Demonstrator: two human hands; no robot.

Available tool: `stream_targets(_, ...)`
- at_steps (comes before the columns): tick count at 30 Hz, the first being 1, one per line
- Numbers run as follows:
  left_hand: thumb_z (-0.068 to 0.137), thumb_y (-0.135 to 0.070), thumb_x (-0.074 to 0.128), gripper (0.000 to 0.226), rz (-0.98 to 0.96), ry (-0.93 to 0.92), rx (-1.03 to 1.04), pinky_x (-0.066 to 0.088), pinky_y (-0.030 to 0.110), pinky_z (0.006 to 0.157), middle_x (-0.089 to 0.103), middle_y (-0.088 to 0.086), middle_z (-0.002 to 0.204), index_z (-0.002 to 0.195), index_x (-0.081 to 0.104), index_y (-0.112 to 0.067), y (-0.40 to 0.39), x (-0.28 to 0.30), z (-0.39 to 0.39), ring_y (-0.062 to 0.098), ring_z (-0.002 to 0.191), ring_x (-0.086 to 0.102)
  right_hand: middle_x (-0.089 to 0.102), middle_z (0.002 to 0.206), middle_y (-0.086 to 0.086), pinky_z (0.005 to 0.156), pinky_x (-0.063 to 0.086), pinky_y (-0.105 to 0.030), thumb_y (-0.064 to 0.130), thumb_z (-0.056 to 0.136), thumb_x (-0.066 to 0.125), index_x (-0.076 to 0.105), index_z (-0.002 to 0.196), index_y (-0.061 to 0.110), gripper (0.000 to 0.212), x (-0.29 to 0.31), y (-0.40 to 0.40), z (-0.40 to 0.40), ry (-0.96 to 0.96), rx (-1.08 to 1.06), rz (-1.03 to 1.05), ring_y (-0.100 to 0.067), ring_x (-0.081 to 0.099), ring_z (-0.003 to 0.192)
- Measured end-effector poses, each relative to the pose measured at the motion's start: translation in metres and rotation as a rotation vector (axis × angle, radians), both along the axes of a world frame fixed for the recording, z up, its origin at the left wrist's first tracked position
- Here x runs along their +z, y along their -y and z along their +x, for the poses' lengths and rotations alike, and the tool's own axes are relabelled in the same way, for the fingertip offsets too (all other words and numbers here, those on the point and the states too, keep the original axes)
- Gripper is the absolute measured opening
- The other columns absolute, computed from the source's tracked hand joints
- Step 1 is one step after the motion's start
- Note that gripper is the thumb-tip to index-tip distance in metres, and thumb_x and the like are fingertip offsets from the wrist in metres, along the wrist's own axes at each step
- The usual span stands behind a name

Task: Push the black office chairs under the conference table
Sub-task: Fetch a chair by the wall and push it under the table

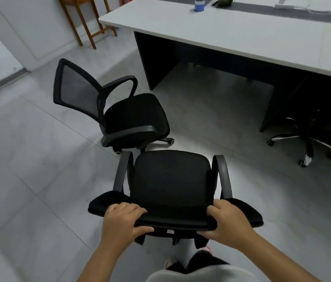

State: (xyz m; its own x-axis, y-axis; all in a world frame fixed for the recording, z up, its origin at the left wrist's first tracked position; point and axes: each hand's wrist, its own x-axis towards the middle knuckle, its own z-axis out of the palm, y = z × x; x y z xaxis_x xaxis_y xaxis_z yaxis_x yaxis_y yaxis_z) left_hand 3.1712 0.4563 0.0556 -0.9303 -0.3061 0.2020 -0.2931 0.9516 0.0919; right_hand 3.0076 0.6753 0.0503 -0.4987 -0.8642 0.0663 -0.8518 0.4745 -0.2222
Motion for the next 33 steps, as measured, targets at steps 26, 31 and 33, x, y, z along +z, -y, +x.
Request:
stream_targets(26,0.082,-0.069,0.020,0.071,0.020,-0.161,-0.404,0.034,0.020,0.063,0.064,-0.011,0.053,0.056,0.066,-0.022,-0.032,-0.004,-0.073,0.007,0.050,0.060,0.050,0.042,0.004,0.033,0.031,-0.016,0.054,0.091,0.020,0.060,0.048,0.017,0.069,-0.014,-0.092,0.002,-0.252,-0.224,-0.176,-0.012,0.046,0.032)
stream_targets(31,0.084,-0.068,0.017,0.067,0.047,-0.093,-0.427,0.032,0.020,0.067,0.065,-0.016,0.059,0.064,0.066,-0.027,-0.037,-0.003,-0.108,0.003,0.055,0.060,0.051,0.043,0.004,0.033,0.031,-0.017,0.051,0.092,0.018,0.060,0.048,0.016,0.070,-0.012,-0.098,-0.035,-0.321,-0.224,-0.177,-0.012,0.045,0.032)
stream_targets(33,0.088,-0.063,0.013,0.065,0.036,-0.076,-0.459,0.031,0.019,0.070,0.066,-0.019,0.066,0.071,0.067,-0.030,-0.037,-0.001,-0.122,0.000,0.060,0.061,0.050,0.042,0.004,0.033,0.031,-0.016,0.052,0.093,0.017,0.059,0.048,0.016,0.071,-0.011,-0.101,-0.051,-0.340,-0.229,-0.172,-0.012,0.045,0.032)
